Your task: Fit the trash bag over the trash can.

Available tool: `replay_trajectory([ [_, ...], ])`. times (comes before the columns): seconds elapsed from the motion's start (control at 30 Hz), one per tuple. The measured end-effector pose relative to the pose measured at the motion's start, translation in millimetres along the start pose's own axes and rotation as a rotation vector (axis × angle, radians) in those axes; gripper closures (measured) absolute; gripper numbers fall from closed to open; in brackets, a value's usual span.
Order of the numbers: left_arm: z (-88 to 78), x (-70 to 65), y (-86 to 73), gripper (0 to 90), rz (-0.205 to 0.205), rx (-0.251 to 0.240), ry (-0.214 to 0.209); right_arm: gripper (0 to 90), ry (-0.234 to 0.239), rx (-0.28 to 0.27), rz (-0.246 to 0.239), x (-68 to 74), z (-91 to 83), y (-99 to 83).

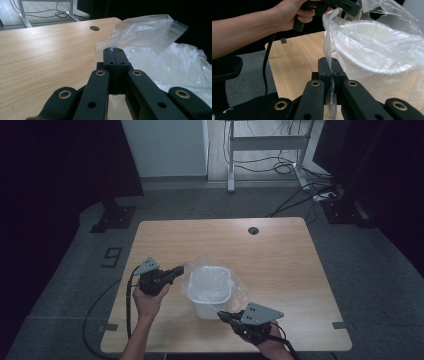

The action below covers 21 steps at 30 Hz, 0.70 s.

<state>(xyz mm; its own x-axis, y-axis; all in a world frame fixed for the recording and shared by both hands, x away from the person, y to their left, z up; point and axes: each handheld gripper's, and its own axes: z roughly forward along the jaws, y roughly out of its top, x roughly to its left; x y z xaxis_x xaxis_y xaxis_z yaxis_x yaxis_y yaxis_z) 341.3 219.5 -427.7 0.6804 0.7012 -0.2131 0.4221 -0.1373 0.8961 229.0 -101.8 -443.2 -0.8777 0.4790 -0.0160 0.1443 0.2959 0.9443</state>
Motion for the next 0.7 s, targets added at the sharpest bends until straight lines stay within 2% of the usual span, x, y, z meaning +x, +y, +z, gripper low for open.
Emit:
replay_trajectory([
  [0.17,-0.1,2.4,-2.8,89.8,-0.005,0.004,0.012,89.0,0.029,0.026,-0.005,3.3,3.8,-4.7],
  [0.37,2.4,9.8,-9.4,89.9,-0.026,0.024,0.026,89.1,0.047,0.075,0.000,6.3,15.1,-19.5],
  [0.7,5.1,18.5,-17.9,89.9,-0.058,0.046,0.038,89.1,0.073,0.117,-0.007,9.8,27.6,-30.3],
])
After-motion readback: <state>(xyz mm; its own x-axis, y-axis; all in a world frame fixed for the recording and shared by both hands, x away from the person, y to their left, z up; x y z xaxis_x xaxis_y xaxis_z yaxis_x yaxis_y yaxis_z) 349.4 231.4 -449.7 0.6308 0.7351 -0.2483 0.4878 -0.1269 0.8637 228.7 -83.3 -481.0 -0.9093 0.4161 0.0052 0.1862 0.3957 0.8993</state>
